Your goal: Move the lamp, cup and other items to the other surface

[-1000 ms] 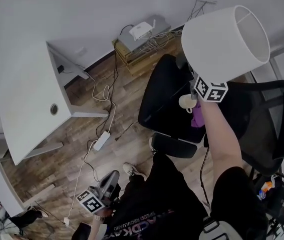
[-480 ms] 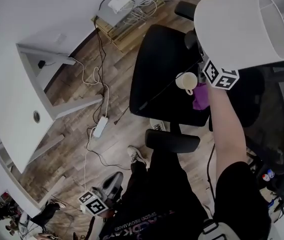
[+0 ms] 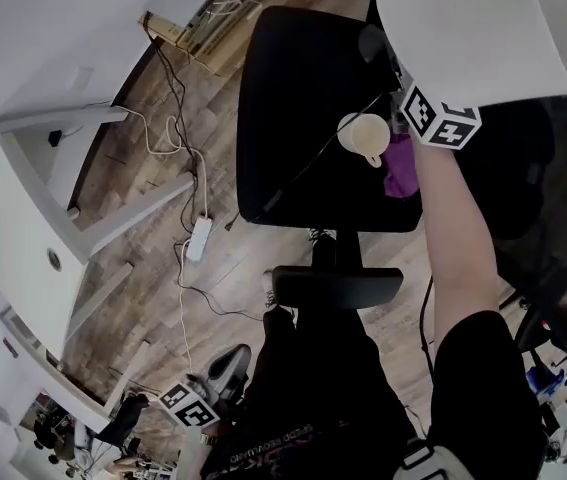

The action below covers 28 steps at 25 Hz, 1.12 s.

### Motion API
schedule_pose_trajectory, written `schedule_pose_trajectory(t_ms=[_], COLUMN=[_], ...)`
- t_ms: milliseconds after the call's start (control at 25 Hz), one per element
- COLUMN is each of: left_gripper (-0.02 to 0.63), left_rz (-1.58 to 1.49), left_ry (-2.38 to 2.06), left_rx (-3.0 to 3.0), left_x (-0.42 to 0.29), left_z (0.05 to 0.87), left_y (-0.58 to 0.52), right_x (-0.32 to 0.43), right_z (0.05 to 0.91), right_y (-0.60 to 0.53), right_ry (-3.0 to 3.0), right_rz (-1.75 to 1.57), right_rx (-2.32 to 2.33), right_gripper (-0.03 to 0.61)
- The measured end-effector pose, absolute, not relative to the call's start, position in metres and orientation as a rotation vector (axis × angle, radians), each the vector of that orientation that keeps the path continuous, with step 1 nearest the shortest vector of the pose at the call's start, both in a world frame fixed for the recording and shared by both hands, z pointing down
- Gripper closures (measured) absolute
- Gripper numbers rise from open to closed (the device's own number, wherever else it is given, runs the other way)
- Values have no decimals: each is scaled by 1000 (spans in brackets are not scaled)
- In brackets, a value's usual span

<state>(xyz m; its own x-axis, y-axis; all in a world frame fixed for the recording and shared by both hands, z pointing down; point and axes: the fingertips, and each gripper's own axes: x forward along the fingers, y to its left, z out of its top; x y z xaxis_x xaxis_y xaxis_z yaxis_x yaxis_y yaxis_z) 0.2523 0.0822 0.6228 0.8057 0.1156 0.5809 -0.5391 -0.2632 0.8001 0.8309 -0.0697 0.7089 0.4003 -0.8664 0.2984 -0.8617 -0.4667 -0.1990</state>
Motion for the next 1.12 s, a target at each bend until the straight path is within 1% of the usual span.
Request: schedule_pose_trajectory(t_ms=[440,920,1120], left_gripper=[615,615,615], left_rz=[774,790,791], left_ry=[-303,-269,-265], left_rx=[1722,1692,1673], left_x=[253,262,262], left_z=[650,662,667], left_y=[87,95,101], right_x=[845,838,833], right_z=[794,799,805], right_y=[-40,-37,-36], right_ry=[1530,1599,1678], right_rz=[-681,-583,-581], right_rx=[-2693,-2690,-2731], right_gripper=[416,410,389])
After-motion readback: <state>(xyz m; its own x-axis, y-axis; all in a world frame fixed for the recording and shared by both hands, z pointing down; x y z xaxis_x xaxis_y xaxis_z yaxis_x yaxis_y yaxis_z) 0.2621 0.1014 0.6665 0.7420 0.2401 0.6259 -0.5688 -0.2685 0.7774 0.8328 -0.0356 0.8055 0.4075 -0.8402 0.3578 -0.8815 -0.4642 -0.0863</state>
